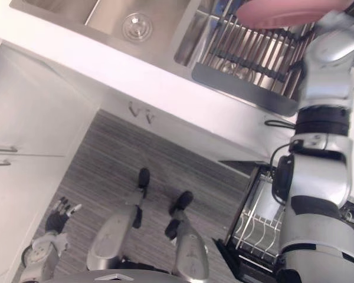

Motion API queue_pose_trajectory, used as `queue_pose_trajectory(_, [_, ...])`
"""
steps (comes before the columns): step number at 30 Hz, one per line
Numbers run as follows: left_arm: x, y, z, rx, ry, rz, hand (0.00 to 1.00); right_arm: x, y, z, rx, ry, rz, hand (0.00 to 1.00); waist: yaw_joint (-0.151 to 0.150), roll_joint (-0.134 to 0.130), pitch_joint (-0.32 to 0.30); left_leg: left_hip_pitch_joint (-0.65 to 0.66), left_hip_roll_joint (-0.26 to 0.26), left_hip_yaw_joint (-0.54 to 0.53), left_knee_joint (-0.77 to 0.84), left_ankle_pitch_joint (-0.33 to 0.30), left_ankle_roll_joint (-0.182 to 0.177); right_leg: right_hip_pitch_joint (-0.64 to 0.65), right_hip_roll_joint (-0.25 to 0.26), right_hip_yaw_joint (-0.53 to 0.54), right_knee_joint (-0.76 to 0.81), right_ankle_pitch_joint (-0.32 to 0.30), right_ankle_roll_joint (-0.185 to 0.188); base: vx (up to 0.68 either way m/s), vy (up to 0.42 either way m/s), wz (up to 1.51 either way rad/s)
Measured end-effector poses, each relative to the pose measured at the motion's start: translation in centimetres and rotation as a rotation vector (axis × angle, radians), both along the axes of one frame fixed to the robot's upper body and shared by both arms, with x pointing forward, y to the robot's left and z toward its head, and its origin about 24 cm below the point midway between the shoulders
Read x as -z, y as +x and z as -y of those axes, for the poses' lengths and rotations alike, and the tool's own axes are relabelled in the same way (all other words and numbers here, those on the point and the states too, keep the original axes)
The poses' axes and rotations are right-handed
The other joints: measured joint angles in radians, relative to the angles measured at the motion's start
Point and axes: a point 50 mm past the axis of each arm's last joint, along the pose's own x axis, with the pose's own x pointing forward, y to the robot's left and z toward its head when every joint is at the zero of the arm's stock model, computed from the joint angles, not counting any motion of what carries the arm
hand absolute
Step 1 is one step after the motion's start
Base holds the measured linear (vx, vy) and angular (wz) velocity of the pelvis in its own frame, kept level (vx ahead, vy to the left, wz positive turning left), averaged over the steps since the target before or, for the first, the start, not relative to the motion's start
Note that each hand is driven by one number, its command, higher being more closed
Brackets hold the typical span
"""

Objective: Walk over to the sink, pick up the cup, carry it to the dishwasher, place the cup inside the dishwasher, then close the dishwasher door

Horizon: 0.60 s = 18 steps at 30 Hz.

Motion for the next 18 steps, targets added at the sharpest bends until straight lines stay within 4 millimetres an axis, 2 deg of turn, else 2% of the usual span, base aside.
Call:
queue_pose_trajectory(2, [0.1,0.1,0.4,0.013,0.001,-0.002,0.00,0.2,0.0,0.1,-0.009,0.033,0.017,1.00,-0.002,0.002,-0.001,0.008,0.002,0.000,0.004,0.008,0.010,0.007,0.002,0.000,0.000,-0.003,-0.003,0.11,-0.065,-0.02])
queue_pose_trajectory(7, [0.2,0.2,1.5,0.033,-0.017,-0.001,0.00,0.6,0.4,0.5,-0.014,0.065,-0.005,1.00,-0.007,0.004,-0.003,0.013,0.008,-0.008,0.004,0.010,0.008,0.017,0.010,-0.013,-0.001,-0.009,-0.009,0.06,-0.060,0.04])
queue_pose_trajectory(11, [0.4,0.1,1.6,0.042,-0.014,-0.012,0.00,-0.2,0.5,-0.5,-0.038,0.002,-0.025,1.00,-0.005,0.003,-0.019,0.029,0.014,-0.012,0.001,0.003,-0.001,0.035,0.017,-0.017,0.002,-0.018,-0.012,0.01,-0.036,0.05])
queue_pose_trajectory(12, [0.5,0.0,1.6,0.041,-0.014,-0.016,0.00,-0.4,0.5,-0.8,-0.048,-0.013,-0.032,0.00,-0.006,0.002,-0.023,0.028,0.015,-0.012,-0.002,0.001,-0.004,0.035,0.018,-0.017,0.002,-0.018,-0.012,0.00,-0.030,-0.02])
queue_pose_trajectory(15, [0.7,-0.3,1.4,0.038,-0.011,-0.035,0.00,-0.1,1.5,-2.1,-0.134,-0.148,-0.166,0.00,-0.009,-0.007,-0.048,0.030,0.019,-0.009,-0.002,-0.003,-0.005,0.035,0.021,-0.013,0.000,-0.018,-0.012,0.02,-0.021,-0.04])
queue_pose_trajectory(17, [0.7,-0.5,0.9,0.021,-0.003,-0.036,0.00,1.0,2.7,-3.8,-0.122,-0.366,-0.369,0.00,-0.018,-0.028,-0.062,0.043,0.021,-0.006,-0.002,-0.007,-0.007,0.049,0.023,-0.011,-0.003,-0.021,-0.012,0.06,-0.041,-0.05])
queue_pose_trajectory(18, [0.7,-0.7,0.7,0.019,0.000,-0.038,0.00,1.4,2.9,-4.4,-0.116,-0.421,-0.416,0.00,-0.022,-0.035,-0.069,0.043,0.022,-0.006,-0.002,-0.008,-0.007,0.050,0.024,-0.011,-0.005,-0.022,-0.013,0.06,-0.044,-0.01])
